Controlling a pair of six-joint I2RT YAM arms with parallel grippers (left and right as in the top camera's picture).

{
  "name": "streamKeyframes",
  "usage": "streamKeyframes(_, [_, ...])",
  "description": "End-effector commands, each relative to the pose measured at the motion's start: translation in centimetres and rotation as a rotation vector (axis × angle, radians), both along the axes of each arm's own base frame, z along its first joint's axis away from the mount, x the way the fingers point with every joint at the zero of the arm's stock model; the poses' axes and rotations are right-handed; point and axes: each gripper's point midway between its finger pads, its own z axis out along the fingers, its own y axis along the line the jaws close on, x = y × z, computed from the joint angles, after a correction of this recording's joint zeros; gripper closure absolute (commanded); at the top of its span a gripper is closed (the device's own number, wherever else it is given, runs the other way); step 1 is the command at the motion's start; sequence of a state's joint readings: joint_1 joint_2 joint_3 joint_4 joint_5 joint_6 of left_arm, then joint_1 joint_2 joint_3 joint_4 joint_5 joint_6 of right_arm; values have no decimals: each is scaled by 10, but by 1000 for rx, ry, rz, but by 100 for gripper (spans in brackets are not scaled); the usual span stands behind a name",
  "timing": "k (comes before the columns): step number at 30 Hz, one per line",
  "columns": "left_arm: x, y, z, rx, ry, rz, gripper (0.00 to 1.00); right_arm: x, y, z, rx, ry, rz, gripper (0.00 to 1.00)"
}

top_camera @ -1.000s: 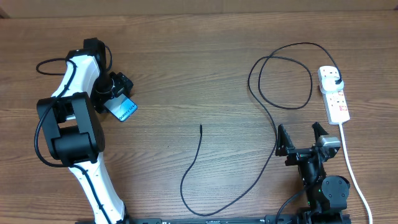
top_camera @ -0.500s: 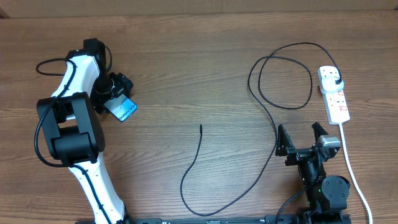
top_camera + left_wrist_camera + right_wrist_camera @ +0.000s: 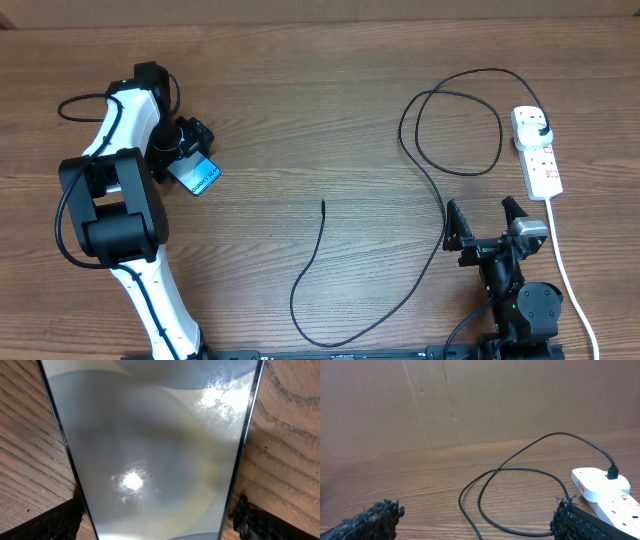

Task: Plug charger to phone and switch on socket
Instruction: 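Tighten the left grip and start lifting the phone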

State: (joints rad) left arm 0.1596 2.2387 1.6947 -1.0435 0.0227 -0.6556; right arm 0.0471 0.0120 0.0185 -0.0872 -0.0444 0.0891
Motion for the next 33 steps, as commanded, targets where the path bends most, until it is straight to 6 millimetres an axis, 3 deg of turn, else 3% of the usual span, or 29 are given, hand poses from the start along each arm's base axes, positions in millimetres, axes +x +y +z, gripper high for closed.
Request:
streamKeyframes(1, [-15,-2,-18,-32,60,25,0,0,-2,-2,-5,-4,-9,0])
streamKeyframes(4, [-15,-2,-18,-32,61,25,0,0,-2,-2,-5,-4,-10,0])
streamKeyframes(11, [-16,-2,-18,-32,62,25,10,0,-2,-2,-5,-4,-10,0])
streamKeyframes(28, [-16,-2,-18,-33,63,25,10,0,-2,-2,-5,-4,-9,0])
streamKeyframes(33, [-16,-2,-18,-32,62,26,14,0,-2,-2,-5,-4,-9,0])
